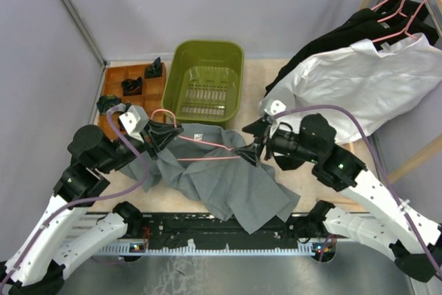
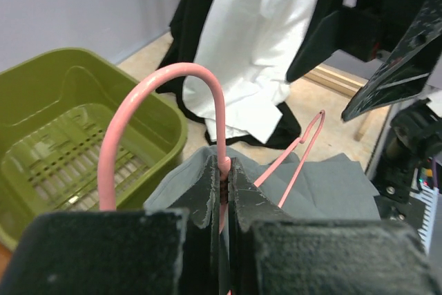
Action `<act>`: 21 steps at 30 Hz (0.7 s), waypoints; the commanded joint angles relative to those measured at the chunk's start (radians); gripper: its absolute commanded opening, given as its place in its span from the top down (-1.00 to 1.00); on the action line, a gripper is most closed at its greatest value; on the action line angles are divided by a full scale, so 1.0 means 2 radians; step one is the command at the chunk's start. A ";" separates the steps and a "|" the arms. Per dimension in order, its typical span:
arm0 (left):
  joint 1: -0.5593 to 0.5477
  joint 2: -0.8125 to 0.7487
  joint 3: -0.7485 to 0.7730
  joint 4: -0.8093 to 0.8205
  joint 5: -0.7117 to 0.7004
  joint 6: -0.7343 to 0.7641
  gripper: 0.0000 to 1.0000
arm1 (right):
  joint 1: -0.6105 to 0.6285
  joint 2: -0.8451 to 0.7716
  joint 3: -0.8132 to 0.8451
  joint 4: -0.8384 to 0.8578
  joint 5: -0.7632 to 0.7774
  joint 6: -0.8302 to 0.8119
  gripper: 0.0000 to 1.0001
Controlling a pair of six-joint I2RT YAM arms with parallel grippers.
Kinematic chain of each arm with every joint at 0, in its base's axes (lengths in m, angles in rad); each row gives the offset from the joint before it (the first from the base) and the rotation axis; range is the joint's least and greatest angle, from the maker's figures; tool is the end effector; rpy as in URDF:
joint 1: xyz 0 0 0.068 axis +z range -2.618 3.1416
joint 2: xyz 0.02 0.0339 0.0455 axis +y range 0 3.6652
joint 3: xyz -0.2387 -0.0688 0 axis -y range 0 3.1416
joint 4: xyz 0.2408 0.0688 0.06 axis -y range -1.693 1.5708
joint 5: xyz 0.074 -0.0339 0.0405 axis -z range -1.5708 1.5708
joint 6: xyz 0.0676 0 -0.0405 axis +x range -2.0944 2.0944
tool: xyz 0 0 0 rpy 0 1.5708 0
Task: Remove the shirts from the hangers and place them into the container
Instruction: Remove the shirt from the hanger.
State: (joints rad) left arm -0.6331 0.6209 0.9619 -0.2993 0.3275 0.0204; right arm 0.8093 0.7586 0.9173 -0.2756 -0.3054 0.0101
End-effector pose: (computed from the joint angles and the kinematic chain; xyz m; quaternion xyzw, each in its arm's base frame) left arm 0.1247 -0.1185 0.3952 0.3306 0.6091 -0.3223 0.6449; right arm 0.1320 0.1679 0.3589 -0.3804 0.6410 0.3659 0.5572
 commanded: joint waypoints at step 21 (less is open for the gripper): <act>0.001 0.014 0.002 0.039 0.048 -0.027 0.92 | 0.070 0.102 0.011 0.059 -0.083 0.038 1.00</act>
State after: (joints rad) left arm -0.6331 0.6762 0.9619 -0.2535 0.4999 -0.0223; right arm 0.9466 1.0061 0.9302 -0.2085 -0.5148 0.0593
